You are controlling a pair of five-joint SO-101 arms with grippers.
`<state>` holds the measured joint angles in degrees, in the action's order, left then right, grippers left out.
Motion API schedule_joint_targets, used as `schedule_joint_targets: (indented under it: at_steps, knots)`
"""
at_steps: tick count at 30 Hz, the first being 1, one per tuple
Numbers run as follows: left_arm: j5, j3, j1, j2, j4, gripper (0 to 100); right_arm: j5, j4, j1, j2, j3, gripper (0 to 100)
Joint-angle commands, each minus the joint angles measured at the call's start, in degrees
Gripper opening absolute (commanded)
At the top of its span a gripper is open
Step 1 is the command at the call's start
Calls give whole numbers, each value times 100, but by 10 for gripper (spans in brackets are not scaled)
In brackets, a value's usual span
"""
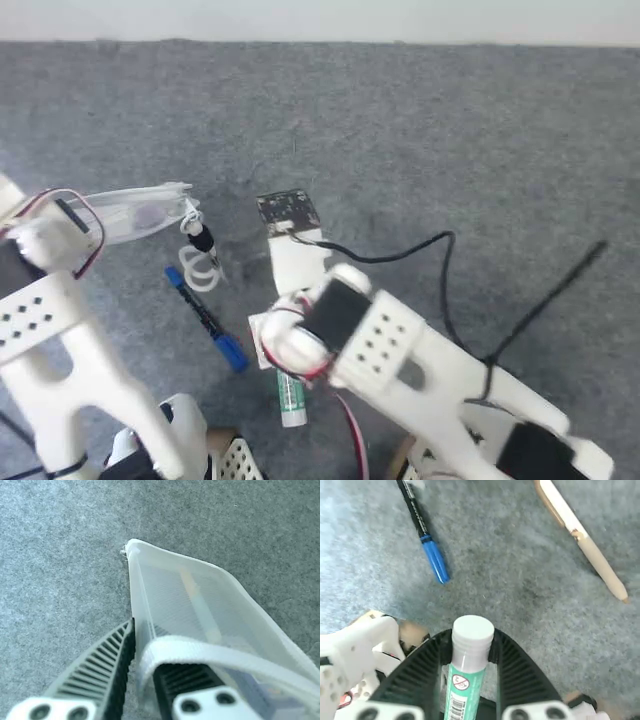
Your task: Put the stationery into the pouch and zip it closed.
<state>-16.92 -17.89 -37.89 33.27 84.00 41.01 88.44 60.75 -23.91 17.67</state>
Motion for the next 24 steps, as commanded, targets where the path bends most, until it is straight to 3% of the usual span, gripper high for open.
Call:
schedule_joint_targets:
  at_steps: [1,24]
  knots:
    - [70,13,-35,316,-158,12,26,-532,22,-998,387,6]
    - [70,-40,193,316,-149,12,26,-2167,13,-3495,2198,6]
